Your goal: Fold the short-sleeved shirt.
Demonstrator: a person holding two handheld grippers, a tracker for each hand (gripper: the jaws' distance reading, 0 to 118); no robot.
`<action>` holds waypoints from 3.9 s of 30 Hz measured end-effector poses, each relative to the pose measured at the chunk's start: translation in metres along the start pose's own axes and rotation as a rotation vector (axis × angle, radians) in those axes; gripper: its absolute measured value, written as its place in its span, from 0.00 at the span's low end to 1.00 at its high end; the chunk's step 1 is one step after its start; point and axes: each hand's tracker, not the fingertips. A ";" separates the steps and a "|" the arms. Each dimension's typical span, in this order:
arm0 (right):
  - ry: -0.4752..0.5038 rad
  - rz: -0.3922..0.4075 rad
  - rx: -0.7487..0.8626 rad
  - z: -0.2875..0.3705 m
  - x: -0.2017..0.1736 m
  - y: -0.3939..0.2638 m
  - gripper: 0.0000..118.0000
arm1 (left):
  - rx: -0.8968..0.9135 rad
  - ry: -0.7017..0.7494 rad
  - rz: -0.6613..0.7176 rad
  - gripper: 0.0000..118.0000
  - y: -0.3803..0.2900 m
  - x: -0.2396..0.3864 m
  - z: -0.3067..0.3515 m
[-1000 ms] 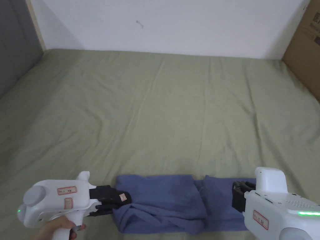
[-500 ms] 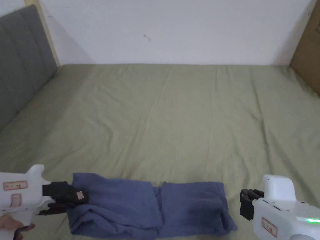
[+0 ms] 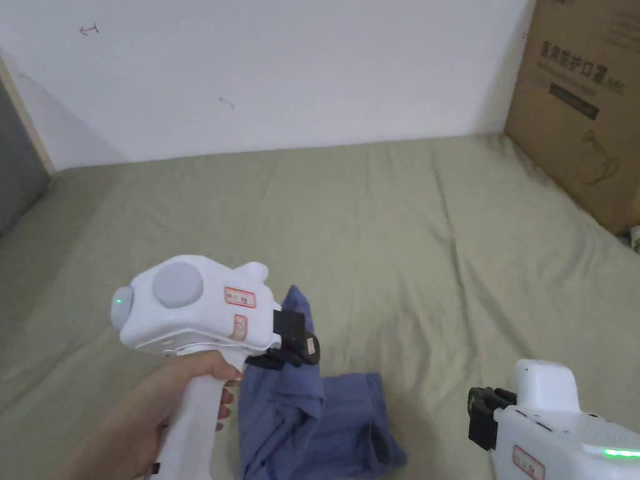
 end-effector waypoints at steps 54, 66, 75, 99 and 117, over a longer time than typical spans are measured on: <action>0.220 0.129 -0.154 -0.028 -0.048 0.038 0.01 | 0.262 -0.143 0.211 0.00 -0.121 -0.111 0.044; 0.203 0.177 -0.568 -0.161 -0.115 0.016 0.01 | 0.255 -0.183 0.461 0.00 -0.175 -0.187 0.036; 0.195 0.196 -0.506 -0.154 -0.116 0.011 0.01 | 0.259 -0.347 0.579 0.84 -0.142 -0.201 -0.012; 0.162 0.158 -0.295 -0.114 -0.127 0.024 0.01 | 0.086 -0.303 0.498 0.28 -0.100 -0.198 -0.055; 0.122 0.213 0.202 0.001 -0.205 0.057 0.01 | -0.032 0.735 0.055 0.27 -0.079 -0.302 0.141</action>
